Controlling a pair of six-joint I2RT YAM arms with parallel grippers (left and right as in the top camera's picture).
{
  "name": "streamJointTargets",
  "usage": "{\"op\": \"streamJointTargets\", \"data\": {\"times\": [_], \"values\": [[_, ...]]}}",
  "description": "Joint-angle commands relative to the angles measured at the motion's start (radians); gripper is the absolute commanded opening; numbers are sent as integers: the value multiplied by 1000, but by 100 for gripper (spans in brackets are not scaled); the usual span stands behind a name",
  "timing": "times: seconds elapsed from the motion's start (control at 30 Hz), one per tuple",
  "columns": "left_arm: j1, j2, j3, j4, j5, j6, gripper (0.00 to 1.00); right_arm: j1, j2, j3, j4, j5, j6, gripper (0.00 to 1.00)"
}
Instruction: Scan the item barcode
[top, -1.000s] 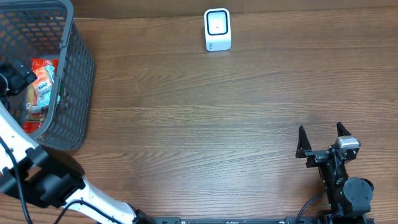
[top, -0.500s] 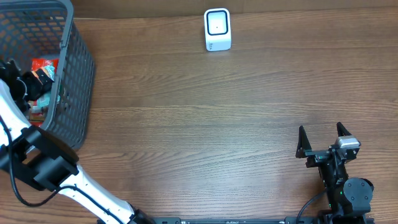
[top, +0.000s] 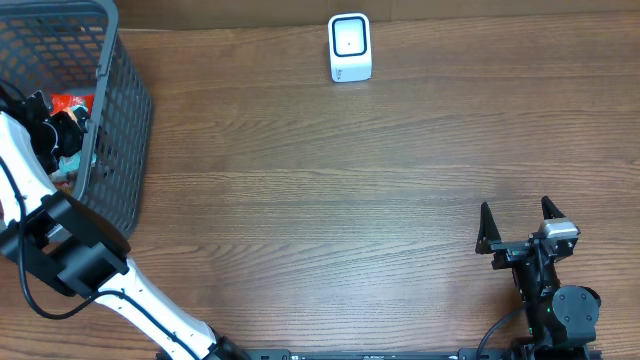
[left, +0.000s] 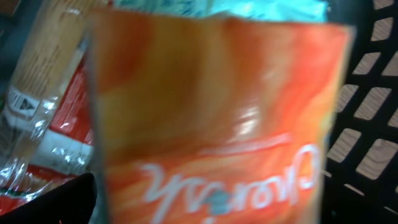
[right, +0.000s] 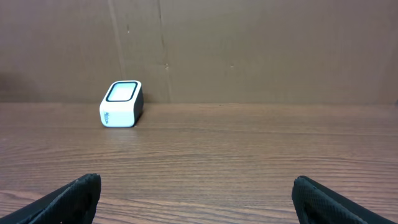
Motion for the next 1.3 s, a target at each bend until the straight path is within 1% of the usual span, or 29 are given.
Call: {"op": "streamJointTargets", "data": {"times": [0.0,0.13,0.63,0.73,0.9,1.0,1.07,1.13,1.27], "values": [[-13,5,2,13,4,27,100,-4,-9,-10,7,12,-1,100],[-19,5,-15,28,-45,27,100,-4,-9,-10,7,12,-2,100],[-19,18,-54,48,-42,18,100,-4,-9,-10,7,12,-1,100],[-19,18,-72,50,-43,19,93,-4,-9,-10,7,12,-2,100],[-19,18,-103,69,-46,19,89,-4,-9,-10,7,12,-1,100],[-19,18,-105,74,-46,19,81,-4,-9,-10,7,12,-2,100],[-19,18,-105,75,-46,19,73,-4,-9,-10,7,12,-2,100],[-18,18,-105,75,-46,19,67,-4,-9,-10,7,12,-2,100],[-18,15,-105,78,-46,19,61,-4,-9,-10,7,12,-2,100]]}}
